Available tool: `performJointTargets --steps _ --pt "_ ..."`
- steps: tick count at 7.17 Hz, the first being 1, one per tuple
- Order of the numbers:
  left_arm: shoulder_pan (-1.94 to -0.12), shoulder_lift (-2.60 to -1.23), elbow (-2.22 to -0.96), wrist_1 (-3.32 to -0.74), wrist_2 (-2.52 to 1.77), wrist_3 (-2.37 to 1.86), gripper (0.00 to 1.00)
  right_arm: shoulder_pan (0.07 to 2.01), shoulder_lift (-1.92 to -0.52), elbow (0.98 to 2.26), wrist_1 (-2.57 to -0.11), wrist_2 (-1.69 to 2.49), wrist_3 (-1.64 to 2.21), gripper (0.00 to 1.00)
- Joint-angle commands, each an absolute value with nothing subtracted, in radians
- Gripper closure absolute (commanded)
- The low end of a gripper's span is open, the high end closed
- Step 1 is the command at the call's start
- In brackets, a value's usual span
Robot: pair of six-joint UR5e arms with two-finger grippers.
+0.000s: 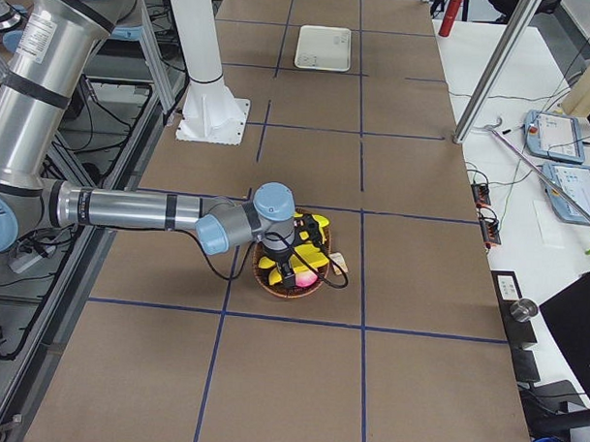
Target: Transfer all bananas from basket to plate
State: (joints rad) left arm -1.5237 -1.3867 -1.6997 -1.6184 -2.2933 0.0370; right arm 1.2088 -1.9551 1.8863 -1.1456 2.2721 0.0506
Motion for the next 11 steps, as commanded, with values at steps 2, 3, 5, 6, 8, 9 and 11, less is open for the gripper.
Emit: performJointTargets --steps 2,3,5,6,8,9,11 --pt "-1.523 -1.387 -1.698 -1.618 -2.293 0.038 0.00 1.172 -1.936 1.861 -1.144 2.244 0.094 0.10" --pt "-1.523 -1.387 -1.698 -1.618 -2.293 0.038 0.00 1.172 -1.925 1.846 -1.143 2.241 0.087 0.10" --pt "-1.523 -1.387 -1.700 -1.618 -2.293 0.038 0.00 1.166 -1.913 1.829 -1.143 2.238 0.090 0.10" --pt "-1.523 -1.388 -1.700 -1.618 -2.293 0.038 0.00 1.161 -1.913 1.829 -1.143 2.237 0.091 0.10" --pt "-1.523 -1.387 -1.700 -1.618 -2.293 0.038 0.00 1.151 -1.907 1.827 -1.143 2.237 0.095 0.10" --pt "-1.523 -1.388 -1.700 -1.618 -2.293 0.038 0.00 1.146 -1.907 1.819 -1.143 2.237 0.095 0.12" --pt "-1.523 -1.388 -1.700 -1.618 -2.293 0.038 0.00 1.143 -1.894 1.807 -1.143 2.238 0.095 0.17"
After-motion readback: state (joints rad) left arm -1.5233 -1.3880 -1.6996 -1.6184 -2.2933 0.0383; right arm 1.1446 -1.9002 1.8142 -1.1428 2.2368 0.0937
